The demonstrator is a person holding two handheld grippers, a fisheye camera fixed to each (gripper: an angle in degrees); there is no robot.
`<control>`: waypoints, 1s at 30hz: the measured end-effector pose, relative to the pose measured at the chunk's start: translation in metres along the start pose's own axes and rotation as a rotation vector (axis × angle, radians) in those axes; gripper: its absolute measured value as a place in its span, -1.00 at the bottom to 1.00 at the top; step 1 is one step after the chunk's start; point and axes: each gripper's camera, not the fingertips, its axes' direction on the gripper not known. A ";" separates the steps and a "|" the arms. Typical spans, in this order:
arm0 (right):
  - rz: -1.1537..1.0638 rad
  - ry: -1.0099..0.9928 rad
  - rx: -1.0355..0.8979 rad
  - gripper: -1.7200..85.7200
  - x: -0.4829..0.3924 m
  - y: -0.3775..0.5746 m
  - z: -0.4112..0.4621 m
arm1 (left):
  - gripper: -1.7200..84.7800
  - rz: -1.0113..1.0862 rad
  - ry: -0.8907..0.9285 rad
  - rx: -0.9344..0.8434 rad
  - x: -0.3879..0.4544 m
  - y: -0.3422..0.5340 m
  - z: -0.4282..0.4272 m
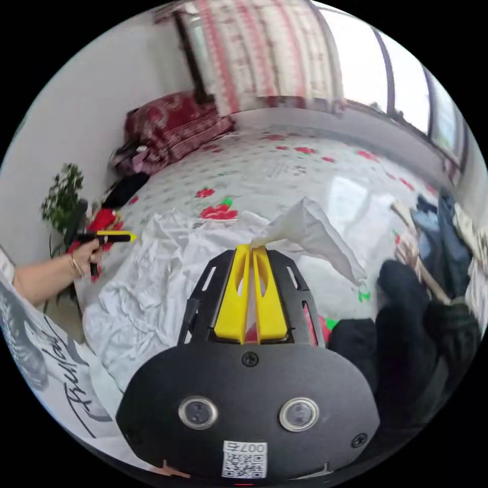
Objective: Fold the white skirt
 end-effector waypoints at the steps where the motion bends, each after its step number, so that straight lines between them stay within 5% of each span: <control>1: -0.072 -0.012 -0.015 -0.97 -0.022 -0.006 0.006 | -0.88 -0.014 0.000 -0.007 -0.003 0.009 -0.001; 6: -0.496 -0.098 -0.262 -0.97 -0.175 0.003 0.097 | -0.88 -0.060 0.036 -0.012 -0.009 0.039 -0.004; 13: -0.603 -0.018 -0.332 -0.96 -0.218 0.023 0.118 | -0.87 0.054 0.086 -0.029 0.005 0.044 0.007; 18: -0.387 -0.180 -0.328 -0.92 -0.185 0.004 0.120 | -0.87 0.148 0.148 -0.014 0.026 0.029 0.025; 21: -0.221 -0.268 -0.489 -0.89 -0.161 0.005 0.161 | -0.90 0.224 0.134 -0.182 0.039 0.024 0.075; 30: 0.161 -0.345 -0.319 -0.84 -0.057 0.035 0.074 | -0.91 0.092 0.132 -0.082 -0.018 0.046 -0.003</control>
